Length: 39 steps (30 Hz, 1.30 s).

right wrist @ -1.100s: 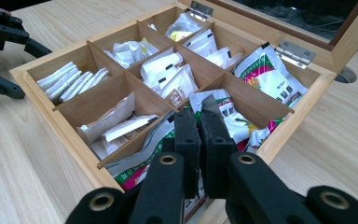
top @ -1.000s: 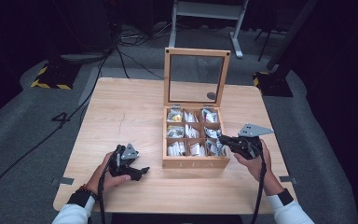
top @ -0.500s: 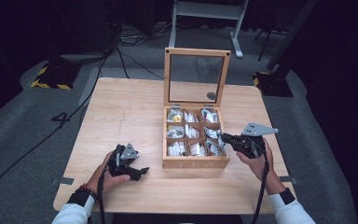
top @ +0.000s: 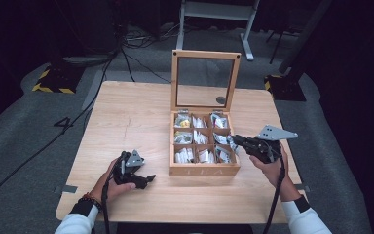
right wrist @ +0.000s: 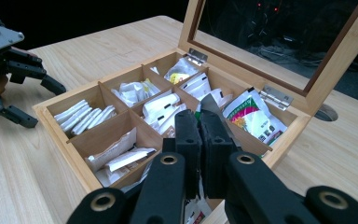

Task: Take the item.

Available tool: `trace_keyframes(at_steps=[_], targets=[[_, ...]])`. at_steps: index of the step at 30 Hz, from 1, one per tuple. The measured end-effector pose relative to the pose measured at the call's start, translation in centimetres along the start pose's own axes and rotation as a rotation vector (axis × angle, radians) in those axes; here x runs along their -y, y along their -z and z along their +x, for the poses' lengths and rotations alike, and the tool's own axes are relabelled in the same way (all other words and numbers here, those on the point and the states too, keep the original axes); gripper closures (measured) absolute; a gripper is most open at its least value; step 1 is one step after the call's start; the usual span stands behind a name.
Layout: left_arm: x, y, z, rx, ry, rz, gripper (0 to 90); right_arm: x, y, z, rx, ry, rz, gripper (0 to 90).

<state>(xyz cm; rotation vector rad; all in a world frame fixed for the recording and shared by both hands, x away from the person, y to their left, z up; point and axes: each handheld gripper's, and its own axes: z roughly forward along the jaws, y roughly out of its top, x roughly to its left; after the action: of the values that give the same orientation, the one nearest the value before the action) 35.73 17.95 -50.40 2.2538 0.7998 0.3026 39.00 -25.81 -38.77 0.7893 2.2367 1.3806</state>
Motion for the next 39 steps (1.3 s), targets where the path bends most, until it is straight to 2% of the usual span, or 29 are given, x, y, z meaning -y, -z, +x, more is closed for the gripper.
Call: trace_keyframes(at_steps=[7,16,39], targets=[[0.0,0.0,0.0,0.002,-0.002,0.0,20.7,-0.4,0.8,-0.1,-0.003,-0.002,-0.037,87.7],[0.0,0.0,0.0,0.002,-0.003,0.001,20.5,-1.1,2.2,0.9,-0.031,0.023,-0.087,87.6],[0.0,0.0,0.0,0.002,-0.005,0.0,20.3,-1.8,3.2,3.5,-0.105,0.069,-0.103,87.6]])
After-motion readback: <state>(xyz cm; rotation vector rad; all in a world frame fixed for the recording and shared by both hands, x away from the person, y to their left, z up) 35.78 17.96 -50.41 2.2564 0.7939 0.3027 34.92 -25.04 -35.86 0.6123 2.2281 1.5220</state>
